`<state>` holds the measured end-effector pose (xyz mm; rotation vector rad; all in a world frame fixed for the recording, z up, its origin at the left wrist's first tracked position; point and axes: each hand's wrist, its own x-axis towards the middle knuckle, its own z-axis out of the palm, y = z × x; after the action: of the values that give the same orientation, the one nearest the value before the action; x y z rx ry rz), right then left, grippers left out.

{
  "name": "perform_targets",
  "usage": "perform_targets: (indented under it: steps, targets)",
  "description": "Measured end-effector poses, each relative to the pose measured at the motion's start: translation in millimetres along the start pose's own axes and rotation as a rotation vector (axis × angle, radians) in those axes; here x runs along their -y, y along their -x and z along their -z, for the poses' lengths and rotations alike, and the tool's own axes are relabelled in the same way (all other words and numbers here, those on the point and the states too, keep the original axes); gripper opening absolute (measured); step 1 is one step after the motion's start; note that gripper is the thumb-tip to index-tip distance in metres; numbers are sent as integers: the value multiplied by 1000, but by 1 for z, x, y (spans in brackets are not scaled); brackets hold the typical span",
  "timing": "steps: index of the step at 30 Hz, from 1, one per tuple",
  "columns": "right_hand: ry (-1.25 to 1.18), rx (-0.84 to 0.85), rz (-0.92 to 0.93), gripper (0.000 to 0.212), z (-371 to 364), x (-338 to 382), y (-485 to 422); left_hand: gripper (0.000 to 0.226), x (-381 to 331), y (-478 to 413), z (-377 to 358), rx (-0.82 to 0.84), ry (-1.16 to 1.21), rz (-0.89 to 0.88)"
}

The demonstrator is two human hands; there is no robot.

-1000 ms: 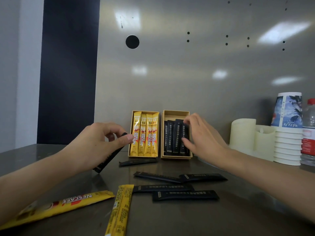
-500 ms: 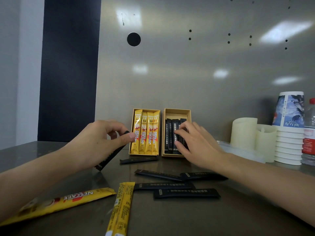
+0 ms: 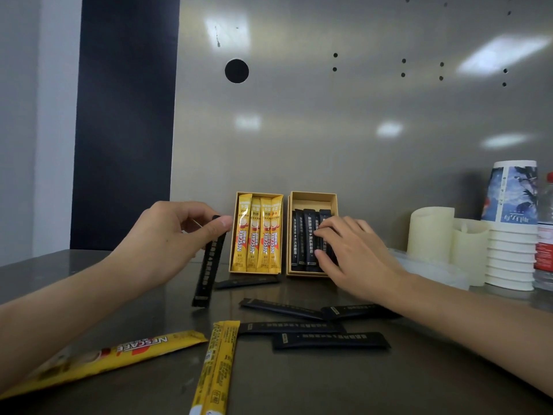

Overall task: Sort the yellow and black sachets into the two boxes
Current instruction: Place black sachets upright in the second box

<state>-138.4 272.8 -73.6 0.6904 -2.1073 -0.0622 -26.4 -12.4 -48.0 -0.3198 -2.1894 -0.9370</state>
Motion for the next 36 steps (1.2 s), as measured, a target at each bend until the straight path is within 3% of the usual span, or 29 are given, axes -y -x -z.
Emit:
perform_targets:
  steps: [5,9,14,18,23,27,31,36]
  targets:
    - [-118,-45,-5,29,17,8,-7,27,0,-3,4,-88,121,72]
    - [-396,3,-5,24,36,34,-3,31,-4,-3,6,-83,300,133]
    - [-831,72,-22,16,50,68,4,34,-12,3,4,25,355,100]
    - [-1006,134,-11,17,49,86,6,32,-18,9,-4,99,410,62]
    - [-1101,190,-50,13,44,84,8,33,-19,10,-12,116,428,79]
    - [-1132,140,-252,10,39,59,0,35,-12,6,-9,60,304,100]
    - [-1013,36,-448,11,30,20,-8,35,-6,5,-7,50,228,98]
    - [-741,23,-541,23,17,-18,-15,32,-7,5,-10,75,210,83]
